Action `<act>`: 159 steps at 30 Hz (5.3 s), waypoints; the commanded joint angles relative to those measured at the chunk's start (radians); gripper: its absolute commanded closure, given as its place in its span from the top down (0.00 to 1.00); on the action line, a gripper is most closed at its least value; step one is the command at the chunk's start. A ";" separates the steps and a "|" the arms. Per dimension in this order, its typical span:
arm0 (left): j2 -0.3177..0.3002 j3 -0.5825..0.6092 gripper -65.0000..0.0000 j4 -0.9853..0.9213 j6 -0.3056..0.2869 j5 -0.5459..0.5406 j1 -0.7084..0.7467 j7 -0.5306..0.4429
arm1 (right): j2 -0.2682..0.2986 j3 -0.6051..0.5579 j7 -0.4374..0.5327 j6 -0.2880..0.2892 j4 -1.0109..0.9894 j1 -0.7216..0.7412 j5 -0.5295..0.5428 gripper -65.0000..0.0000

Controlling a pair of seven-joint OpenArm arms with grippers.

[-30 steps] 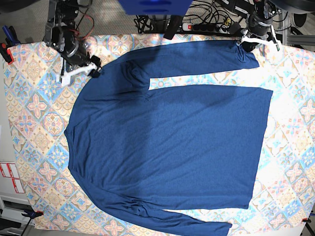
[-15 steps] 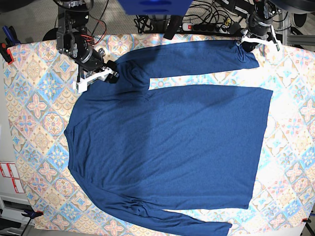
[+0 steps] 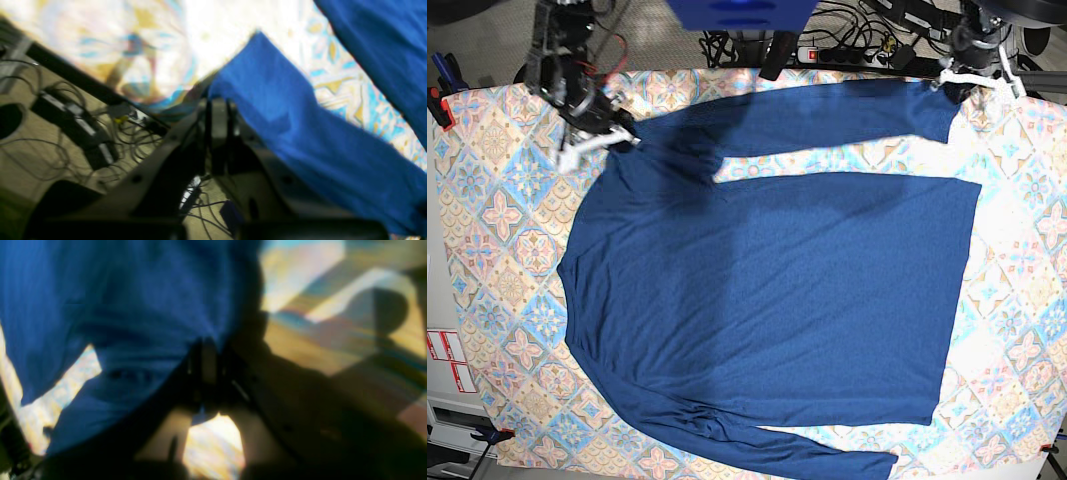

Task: Fold the T-shirt properly
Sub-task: 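Lift the hem with both grippers and pull it toward the robot, then adjust grips on the hem corners with both grippers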

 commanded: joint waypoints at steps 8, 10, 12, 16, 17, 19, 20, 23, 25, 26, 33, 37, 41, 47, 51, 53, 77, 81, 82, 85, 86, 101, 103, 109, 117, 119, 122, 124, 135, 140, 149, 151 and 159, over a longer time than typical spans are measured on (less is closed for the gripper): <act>-0.003 -0.031 0.00 0.097 -0.013 -0.008 0.008 -0.014 | 0.006 0.018 0.005 -0.004 0.186 -0.001 -0.005 0.00; -0.005 -0.031 0.00 0.103 -0.013 -0.008 0.005 -0.014 | 0.006 0.015 0.005 -0.004 0.216 0.008 -0.005 0.00; -0.005 -0.031 0.00 0.103 -0.013 -0.008 -0.012 -0.014 | 0.005 0.008 0.005 -0.004 0.229 0.038 -0.005 0.00; -0.003 -0.065 0.00 0.103 -0.013 -0.008 -0.032 -0.014 | 0.003 -0.048 0.005 -0.004 0.228 0.085 -0.005 0.00; -0.006 -0.068 0.00 0.103 -0.013 -0.008 -0.041 -0.014 | 0.000 -0.065 0.005 -0.004 0.228 0.094 -0.005 0.00; -0.006 -0.070 0.00 0.103 -0.013 -0.008 -0.051 -0.017 | 0.000 -0.097 0.008 -0.004 0.228 0.112 -0.005 0.00; -0.006 -0.074 0.00 0.103 -0.013 -0.008 -0.060 -0.018 | 0.000 -0.107 0.010 -0.004 0.228 0.121 -0.005 0.00; -0.006 -0.116 0.00 0.100 -0.013 -0.006 -0.092 -0.014 | -0.015 -0.111 0.011 -0.004 0.226 0.149 -0.005 0.00; -0.006 -0.140 0.00 0.099 -0.013 -0.005 -0.114 -0.012 | -0.023 -0.108 0.011 -0.004 0.225 0.167 -0.005 0.00; -0.006 -0.146 0.00 0.099 -0.013 -0.005 -0.124 -0.012 | -0.026 -0.108 0.011 -0.004 0.220 0.177 -0.005 0.00; -0.006 -0.194 0.00 0.099 -0.013 0.000 -0.221 -0.012 | -0.026 -0.107 0.013 -0.004 0.176 0.229 -0.005 0.00; -0.008 -0.194 0.00 0.099 -0.013 0.003 -0.270 -0.012 | -0.028 -0.108 0.013 -0.004 0.166 0.255 -0.005 0.00; -0.008 -0.194 0.00 0.094 -0.013 0.018 -0.331 -0.012 | -0.028 -0.110 0.014 -0.004 0.128 0.290 -0.005 0.00; -0.008 -0.188 0.00 0.082 -0.013 0.118 -0.439 -0.012 | -0.028 -0.113 0.014 -0.004 0.097 0.313 -0.005 0.00; -0.008 -0.186 0.00 -0.001 -0.013 0.152 -0.512 -0.012 | -0.028 -0.113 0.014 -0.004 0.090 0.313 -0.005 0.00; -0.025 -0.186 0.00 -0.043 -0.013 0.170 -0.537 -0.012 | -0.028 -0.113 0.014 -0.004 0.090 0.312 -0.005 0.00; -0.031 -0.223 0.49 -0.242 -0.003 0.161 -0.566 0.158 | -0.023 -0.108 -0.092 -0.004 0.088 0.262 -0.007 0.28; -0.029 -0.225 0.50 -0.242 -0.003 0.115 -0.528 0.198 | -0.022 -0.105 -0.092 -0.004 0.096 0.227 -0.007 0.28; -0.031 -0.225 0.50 -0.242 -0.003 0.091 -0.514 0.201 | -0.020 -0.104 -0.087 -0.004 0.099 0.221 -0.007 0.28; -0.032 -0.225 0.50 -0.242 -0.003 0.020 -0.483 0.203 | -0.012 -0.074 -0.087 -0.004 0.116 0.204 -0.007 0.29; -0.032 -0.225 0.50 -0.244 -0.003 0.011 -0.483 0.203 | -0.011 -0.062 -0.087 -0.004 0.119 0.201 -0.007 0.29; -0.028 -0.217 0.50 -0.283 -0.003 0.014 -0.562 0.204 | -0.011 -0.021 -0.087 -0.004 0.130 0.203 -0.007 0.29; -0.028 -0.217 0.50 -0.325 -0.003 0.014 -0.585 0.204 | -0.011 -0.021 -0.087 -0.004 0.130 0.203 -0.007 0.29; -0.028 -0.217 0.50 -0.357 -0.003 0.014 -0.588 0.204 | -0.011 -0.021 -0.087 -0.004 0.130 0.203 -0.007 0.29; -0.025 -0.215 0.50 -0.357 -0.003 0.014 -0.609 0.201 | -0.011 -0.021 -0.087 -0.004 0.130 0.206 -0.007 0.29; -0.009 -0.215 0.50 -0.374 -0.003 0.025 -0.624 0.203 | -0.011 -0.021 -0.087 -0.004 0.130 0.206 -0.007 0.29; -0.006 -0.215 0.50 -0.429 -0.003 0.060 -0.663 0.203 | -0.011 -0.021 -0.087 -0.004 0.130 0.203 -0.007 0.29; -0.006 -0.215 0.50 -0.465 -0.003 0.069 -0.678 0.203 | -0.011 -0.021 -0.087 -0.004 0.130 0.201 -0.007 0.29; 0.006 -0.215 0.22 -0.472 -0.011 0.063 -0.672 0.204 | -0.011 -0.021 -0.087 -0.004 0.131 0.206 -0.007 0.29; 0.005 -0.215 0.00 -0.472 -0.013 0.063 -0.672 0.204 | -0.012 -0.021 -0.083 -0.004 0.120 0.221 -0.007 0.29; 0.002 -0.215 0.00 -0.471 -0.013 0.060 -0.654 0.204 | -0.014 0.042 -0.092 -0.004 0.008 0.292 0.033 0.43; 0.002 -0.215 0.00 -0.471 -0.013 0.060 -0.654 0.204 | -0.014 0.064 -0.092 -0.004 -0.062 0.318 0.095 0.43; 0.002 -0.215 0.00 -0.471 -0.013 0.060 -0.654 0.204 | -0.014 0.093 -0.092 -0.004 -0.240 0.391 0.147 0.43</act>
